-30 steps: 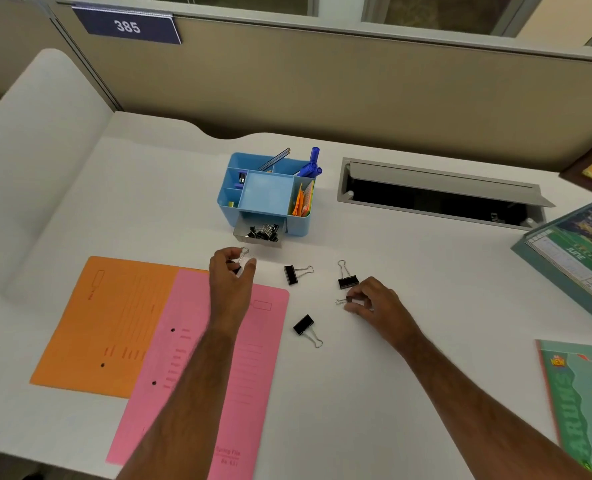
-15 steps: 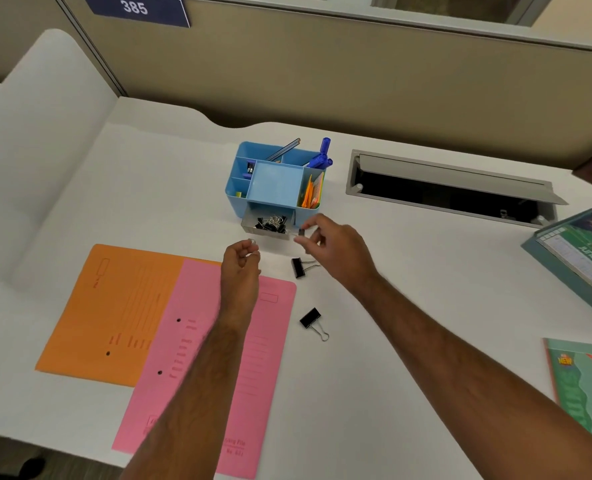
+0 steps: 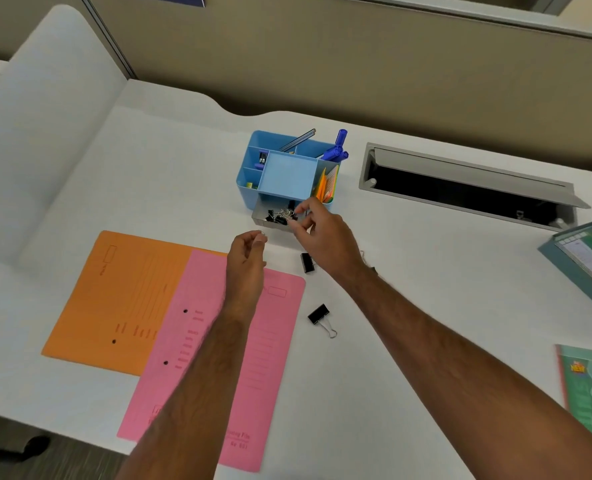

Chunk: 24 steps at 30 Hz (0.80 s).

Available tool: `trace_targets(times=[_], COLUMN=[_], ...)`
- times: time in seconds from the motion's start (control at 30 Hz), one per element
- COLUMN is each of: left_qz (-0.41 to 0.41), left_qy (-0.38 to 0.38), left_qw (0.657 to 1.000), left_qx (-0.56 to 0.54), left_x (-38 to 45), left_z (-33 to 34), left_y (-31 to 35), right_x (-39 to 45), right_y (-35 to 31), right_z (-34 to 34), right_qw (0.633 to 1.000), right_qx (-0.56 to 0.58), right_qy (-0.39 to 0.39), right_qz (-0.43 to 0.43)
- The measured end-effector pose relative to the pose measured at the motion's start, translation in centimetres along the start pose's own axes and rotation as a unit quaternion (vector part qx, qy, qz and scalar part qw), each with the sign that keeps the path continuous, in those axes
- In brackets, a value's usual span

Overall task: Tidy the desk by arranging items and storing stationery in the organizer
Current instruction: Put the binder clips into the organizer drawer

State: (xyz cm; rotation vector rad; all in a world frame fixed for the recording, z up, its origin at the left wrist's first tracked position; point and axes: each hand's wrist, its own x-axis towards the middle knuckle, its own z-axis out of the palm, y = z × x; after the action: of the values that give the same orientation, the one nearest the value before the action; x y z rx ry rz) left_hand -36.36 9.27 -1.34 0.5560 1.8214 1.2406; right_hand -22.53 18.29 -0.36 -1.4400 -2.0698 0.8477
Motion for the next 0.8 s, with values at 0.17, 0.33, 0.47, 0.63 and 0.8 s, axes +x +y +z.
trace_targets(times=[0.17,0.33,0.47,0.63,0.8], left_qz=[0.017,-0.029,-0.09,-0.127,-0.126], left_qy=[0.008,0.026,0.019,-0.014,-0.037], left_qw=[1.0,0.995,0.981,0.97,0.969], left_qx=[-0.007,-0.094,-0.168,-0.208,-0.21], left_x=[0.2,0.4,0.6,0.4,0.6], left_z=[0.5,1.0,1.1,1.3,1.4], left_y=[0.0,0.0,0.3,0.9,1.5], right_x=[-3.1,-4.4,-4.4,-3.7,-2.9], right_y=[-0.8,-1.9,-2.7,-3.1,-3.1], right_z=[1.1,2.7,3.0,2.7,2.3], right_qw=[0.945,0.804,0.681,0.65,0.654], right_qx=[0.286,0.502,0.636,0.662,0.66], right_qy=[-0.006,-0.014,0.004,0.006,0.01], right_qz=[0.155,0.318,0.363,0.374,0.371])
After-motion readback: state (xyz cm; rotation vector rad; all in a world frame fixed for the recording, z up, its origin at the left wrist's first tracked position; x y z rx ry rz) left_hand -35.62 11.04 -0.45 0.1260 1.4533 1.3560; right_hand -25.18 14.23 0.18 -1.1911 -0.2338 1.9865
